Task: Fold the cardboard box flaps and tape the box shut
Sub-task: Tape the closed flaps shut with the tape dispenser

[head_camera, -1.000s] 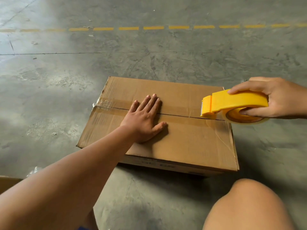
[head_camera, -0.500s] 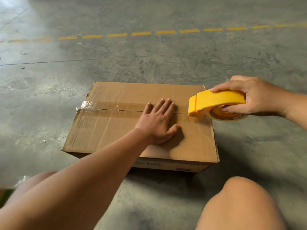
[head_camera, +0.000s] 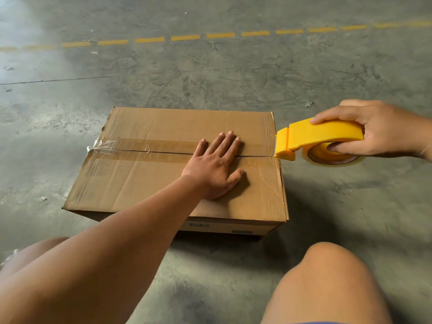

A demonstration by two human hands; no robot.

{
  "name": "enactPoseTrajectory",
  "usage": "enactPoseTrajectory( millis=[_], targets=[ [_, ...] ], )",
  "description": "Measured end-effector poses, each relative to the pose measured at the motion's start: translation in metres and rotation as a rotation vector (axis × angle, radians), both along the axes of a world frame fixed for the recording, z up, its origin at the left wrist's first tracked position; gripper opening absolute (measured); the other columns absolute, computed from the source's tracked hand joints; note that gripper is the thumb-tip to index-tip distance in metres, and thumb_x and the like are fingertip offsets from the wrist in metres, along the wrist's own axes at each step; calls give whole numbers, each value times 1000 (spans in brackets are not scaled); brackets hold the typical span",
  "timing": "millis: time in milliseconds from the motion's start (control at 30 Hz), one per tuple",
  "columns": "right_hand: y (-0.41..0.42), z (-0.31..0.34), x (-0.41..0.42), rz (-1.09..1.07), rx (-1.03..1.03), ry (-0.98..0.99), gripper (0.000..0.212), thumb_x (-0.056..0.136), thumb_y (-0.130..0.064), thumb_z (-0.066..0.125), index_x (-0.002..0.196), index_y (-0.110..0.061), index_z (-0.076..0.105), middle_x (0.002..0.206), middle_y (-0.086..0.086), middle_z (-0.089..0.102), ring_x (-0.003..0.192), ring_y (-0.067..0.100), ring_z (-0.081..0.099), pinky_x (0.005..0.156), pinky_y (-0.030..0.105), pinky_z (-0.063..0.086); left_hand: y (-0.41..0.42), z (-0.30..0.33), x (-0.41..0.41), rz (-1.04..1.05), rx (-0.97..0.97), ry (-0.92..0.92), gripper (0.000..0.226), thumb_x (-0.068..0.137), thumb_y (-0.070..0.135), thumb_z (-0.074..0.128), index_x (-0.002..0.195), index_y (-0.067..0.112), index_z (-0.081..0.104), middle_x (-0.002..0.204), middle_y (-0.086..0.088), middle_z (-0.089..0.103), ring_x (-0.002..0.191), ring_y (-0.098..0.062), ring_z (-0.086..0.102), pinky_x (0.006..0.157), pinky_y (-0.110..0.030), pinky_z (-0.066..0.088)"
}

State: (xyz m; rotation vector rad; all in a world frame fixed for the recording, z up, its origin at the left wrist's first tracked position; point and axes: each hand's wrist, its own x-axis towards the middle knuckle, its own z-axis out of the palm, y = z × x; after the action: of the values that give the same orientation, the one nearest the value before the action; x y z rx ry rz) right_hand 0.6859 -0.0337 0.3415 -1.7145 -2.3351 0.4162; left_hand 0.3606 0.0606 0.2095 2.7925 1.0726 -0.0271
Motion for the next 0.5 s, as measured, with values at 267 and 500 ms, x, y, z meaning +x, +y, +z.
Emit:
enactPoseTrajectory(
  millis=[267, 500],
  targets=[
    [-23, -9, 28, -87, -12, 4, 64, 63, -62, 66, 124, -66, 46, 99, -24, 53, 88, 3, 55, 72, 13, 39, 0, 2, 1, -12, -6, 11, 79, 96, 69, 11, 158, 27, -13, 166, 4, -18, 151, -14, -19, 123, -48, -5],
    [-24, -9, 31, -57, 2, 3, 57, 65, -58, 64, 120, -64, 50, 97, -23, 50, 91, 3, 54, 75, 9, 37, -19, 15, 32, 13, -18, 40, 87, 89, 67, 9, 159, 19, -9, 166, -3, -15, 153, -26, -15, 122, -56, -2]
  ],
)
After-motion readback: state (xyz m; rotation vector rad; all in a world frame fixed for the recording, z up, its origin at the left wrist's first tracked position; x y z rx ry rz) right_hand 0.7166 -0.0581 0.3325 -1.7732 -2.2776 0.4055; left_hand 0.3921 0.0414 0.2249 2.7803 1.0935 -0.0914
